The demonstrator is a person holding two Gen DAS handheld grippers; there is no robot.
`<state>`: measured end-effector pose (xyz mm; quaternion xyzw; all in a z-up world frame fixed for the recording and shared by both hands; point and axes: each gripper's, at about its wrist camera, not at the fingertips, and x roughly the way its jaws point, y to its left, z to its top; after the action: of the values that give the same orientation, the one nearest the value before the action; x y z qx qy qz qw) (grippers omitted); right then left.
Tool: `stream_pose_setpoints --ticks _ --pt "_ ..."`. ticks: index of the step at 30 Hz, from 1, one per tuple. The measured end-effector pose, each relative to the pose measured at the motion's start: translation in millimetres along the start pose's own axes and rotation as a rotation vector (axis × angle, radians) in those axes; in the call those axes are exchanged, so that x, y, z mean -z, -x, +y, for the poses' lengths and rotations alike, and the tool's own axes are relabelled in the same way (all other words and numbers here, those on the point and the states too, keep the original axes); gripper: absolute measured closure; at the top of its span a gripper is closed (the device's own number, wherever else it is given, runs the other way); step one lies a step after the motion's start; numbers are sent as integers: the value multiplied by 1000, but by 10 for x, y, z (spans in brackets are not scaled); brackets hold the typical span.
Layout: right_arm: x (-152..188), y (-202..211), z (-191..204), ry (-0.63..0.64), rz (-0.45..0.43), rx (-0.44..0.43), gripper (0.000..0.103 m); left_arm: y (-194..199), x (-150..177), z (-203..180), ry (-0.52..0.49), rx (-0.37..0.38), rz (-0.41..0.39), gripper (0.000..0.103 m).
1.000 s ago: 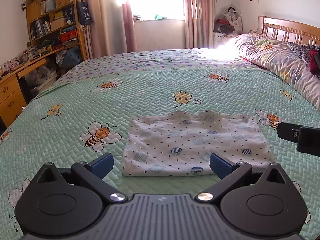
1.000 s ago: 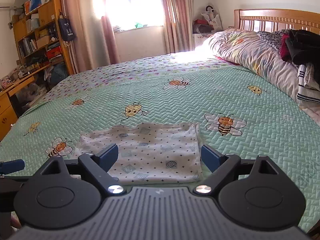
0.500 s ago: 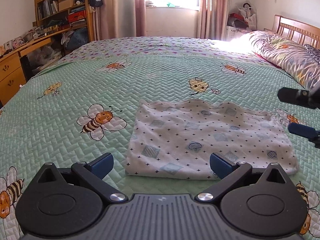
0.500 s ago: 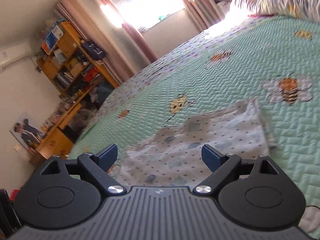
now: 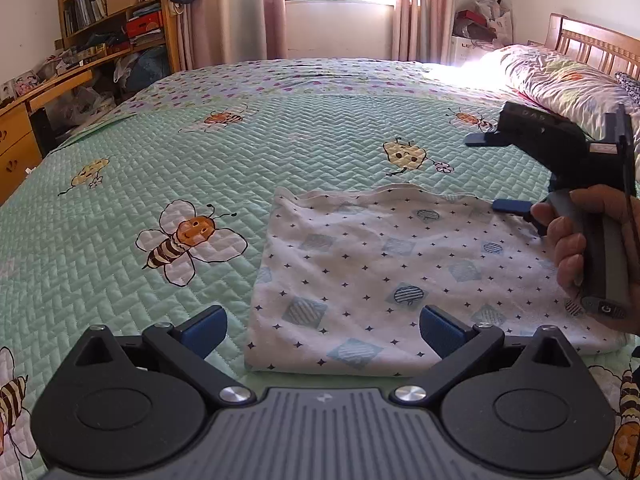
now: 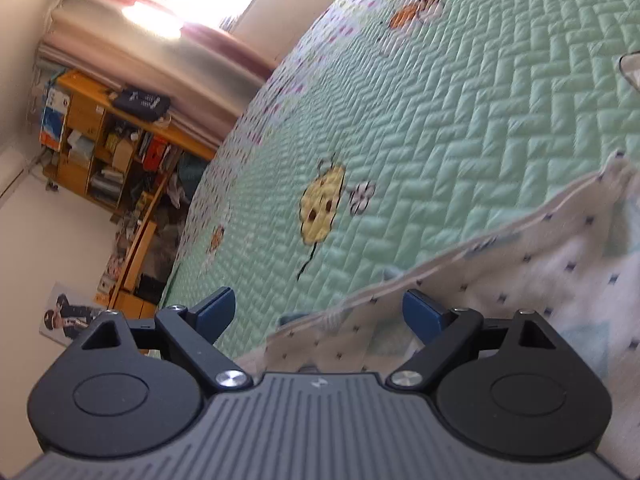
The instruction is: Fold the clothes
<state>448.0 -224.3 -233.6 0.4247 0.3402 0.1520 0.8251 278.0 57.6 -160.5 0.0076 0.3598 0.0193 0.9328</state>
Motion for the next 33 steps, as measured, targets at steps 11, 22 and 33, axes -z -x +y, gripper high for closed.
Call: stream_pose_setpoints --ticks 11,22,33 --pt "865 1302 554 390 -51 330 12 230 -10 -103 14 24 -1 1" --pt "1353 1918 893 520 -102 565 12 772 -47 -433 -60 -44 -46 1" --pt "1462 2008 1237 609 -127 602 12 978 -138 -377 -37 -73 -69 1"
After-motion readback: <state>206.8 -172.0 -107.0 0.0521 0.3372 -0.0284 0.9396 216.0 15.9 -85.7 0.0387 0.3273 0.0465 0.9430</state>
